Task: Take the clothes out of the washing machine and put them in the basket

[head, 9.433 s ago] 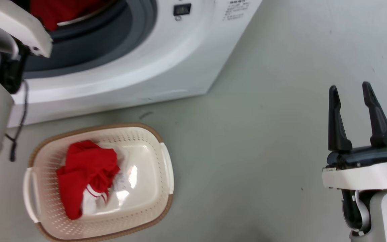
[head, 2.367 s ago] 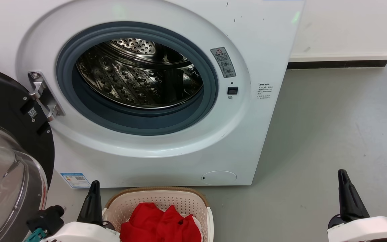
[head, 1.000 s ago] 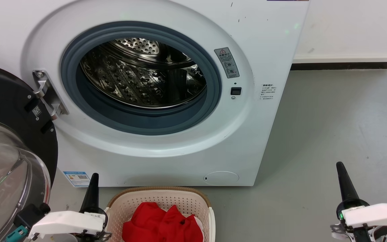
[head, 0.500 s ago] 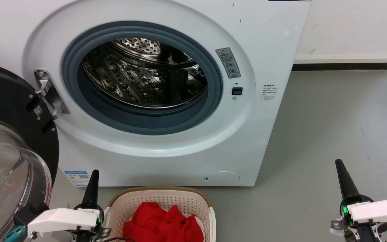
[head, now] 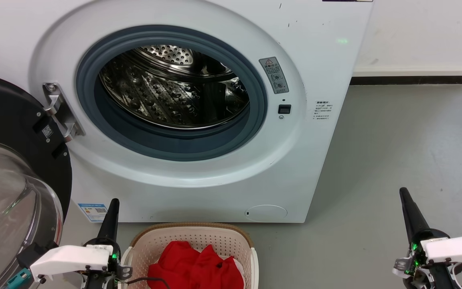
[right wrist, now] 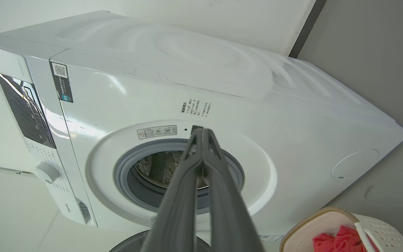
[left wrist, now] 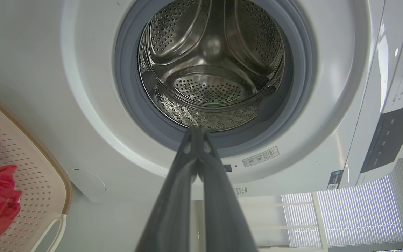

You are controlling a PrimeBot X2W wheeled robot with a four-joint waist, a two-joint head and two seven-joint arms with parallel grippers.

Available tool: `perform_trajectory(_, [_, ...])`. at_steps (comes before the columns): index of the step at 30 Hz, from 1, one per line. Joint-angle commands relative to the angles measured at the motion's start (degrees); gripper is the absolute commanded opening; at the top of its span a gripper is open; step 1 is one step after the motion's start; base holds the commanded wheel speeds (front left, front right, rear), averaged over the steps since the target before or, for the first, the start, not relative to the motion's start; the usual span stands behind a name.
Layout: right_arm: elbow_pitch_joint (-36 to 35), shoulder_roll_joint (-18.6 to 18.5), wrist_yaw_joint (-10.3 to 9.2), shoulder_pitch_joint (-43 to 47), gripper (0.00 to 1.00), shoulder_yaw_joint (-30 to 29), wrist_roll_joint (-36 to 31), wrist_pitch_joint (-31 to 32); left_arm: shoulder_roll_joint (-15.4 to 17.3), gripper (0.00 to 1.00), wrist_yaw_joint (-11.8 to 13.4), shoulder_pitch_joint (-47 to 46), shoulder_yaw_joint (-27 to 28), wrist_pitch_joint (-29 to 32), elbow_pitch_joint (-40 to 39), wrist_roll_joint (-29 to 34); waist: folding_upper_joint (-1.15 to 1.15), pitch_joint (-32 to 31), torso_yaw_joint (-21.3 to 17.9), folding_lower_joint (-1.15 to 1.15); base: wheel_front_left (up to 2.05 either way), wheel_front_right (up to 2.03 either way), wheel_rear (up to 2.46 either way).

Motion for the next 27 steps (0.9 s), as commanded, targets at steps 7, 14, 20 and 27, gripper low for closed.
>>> perform_trajectory(7, [0.4, -0.2, -0.01, -1.8, 0.00, -0.2, 3.9, 1.1, 0.0, 0.00, -0.4, -1.5, 0.3, 1.0, 0.2, -4.0, 0.00, 0.0, 0.1, 0.00, 0.00, 0.00, 0.00])
perform_trajectory(14, [0.8, -0.1, -0.01, -2.0, 0.00, -0.4, 7.2, 2.0, 0.0, 0.00, -0.4, -1.8, 0.5, 1.7, 0.4, -7.3, 0.00, 0.0, 0.2, 0.00, 0.00, 0.00, 0.00])
perform_trajectory(20, [1.2, 0.0, -0.01, -2.5, 0.00, -0.6, 9.8, 2.6, 0.0, 0.00, -0.4, -2.1, 0.7, 2.4, 0.7, -9.9, 0.00, -0.1, 0.4, 0.00, 0.00, 0.00, 0.00])
perform_trajectory(27, [1.6, 0.0, -0.02, -2.8, 0.00, -0.7, 12.7, 3.4, 0.0, 0.00, -0.5, -2.3, 0.8, 3.2, 0.9, -12.9, 0.00, -0.1, 0.5, 0.00, 0.00, 0.00, 0.00])
